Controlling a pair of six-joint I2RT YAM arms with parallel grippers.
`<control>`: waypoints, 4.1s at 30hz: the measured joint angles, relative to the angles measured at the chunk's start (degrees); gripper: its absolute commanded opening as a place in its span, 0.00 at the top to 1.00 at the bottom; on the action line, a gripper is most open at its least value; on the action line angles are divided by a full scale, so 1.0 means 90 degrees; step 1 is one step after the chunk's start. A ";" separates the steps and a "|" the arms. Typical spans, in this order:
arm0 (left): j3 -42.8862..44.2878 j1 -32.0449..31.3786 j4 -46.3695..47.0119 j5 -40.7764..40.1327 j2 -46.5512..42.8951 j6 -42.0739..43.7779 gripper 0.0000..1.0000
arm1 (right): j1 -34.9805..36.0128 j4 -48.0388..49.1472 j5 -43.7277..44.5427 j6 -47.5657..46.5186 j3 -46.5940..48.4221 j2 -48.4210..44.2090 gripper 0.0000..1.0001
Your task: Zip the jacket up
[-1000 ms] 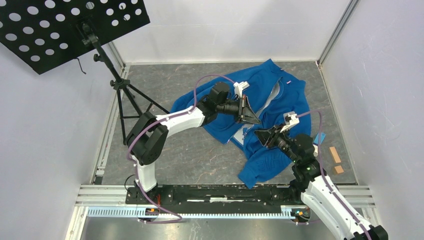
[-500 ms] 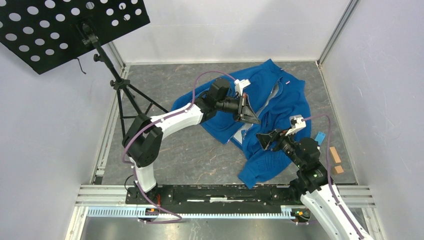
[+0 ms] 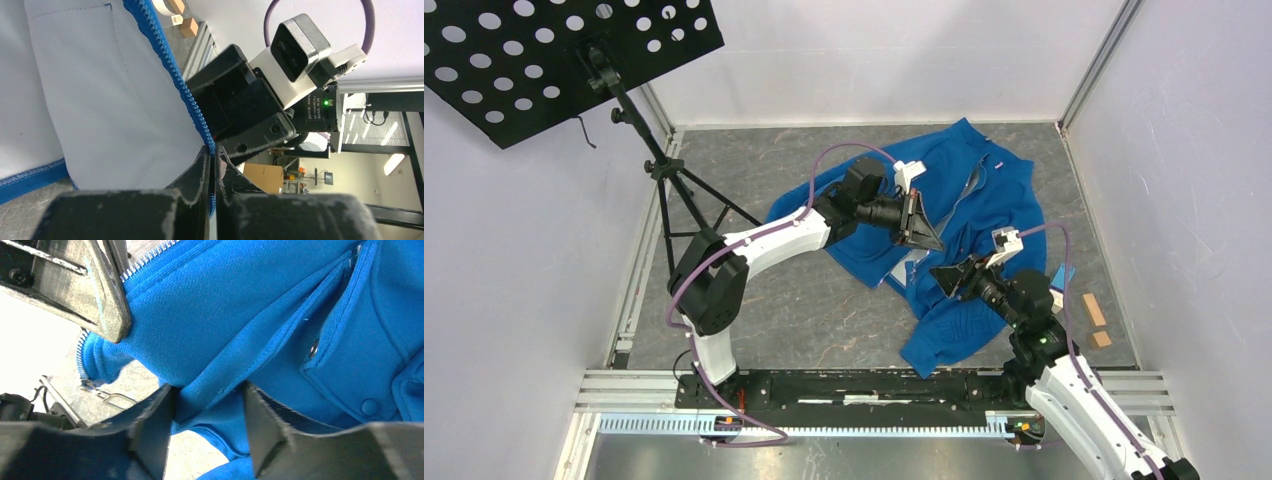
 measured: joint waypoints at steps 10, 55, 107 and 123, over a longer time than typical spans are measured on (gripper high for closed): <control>-0.0051 -0.0044 -0.1098 -0.0476 -0.0007 0.0920 0.61 | -0.0017 -0.0141 -0.0039 -0.0248 -0.0090 -0.0104 1.00; -0.0364 -0.0066 -0.0015 -0.0010 -0.0340 0.0226 0.98 | -0.0010 -0.0313 -0.2205 0.0330 0.0658 0.0163 0.34; -0.0780 -0.0221 0.2973 0.1282 -0.0053 -0.1401 0.98 | -0.1015 0.7288 -0.3320 0.4172 -0.1333 0.1404 0.70; -0.0770 -0.0318 0.3082 0.1285 -0.0041 -0.1494 0.96 | -0.1042 0.6917 -0.3332 0.4051 -0.1341 0.1005 1.00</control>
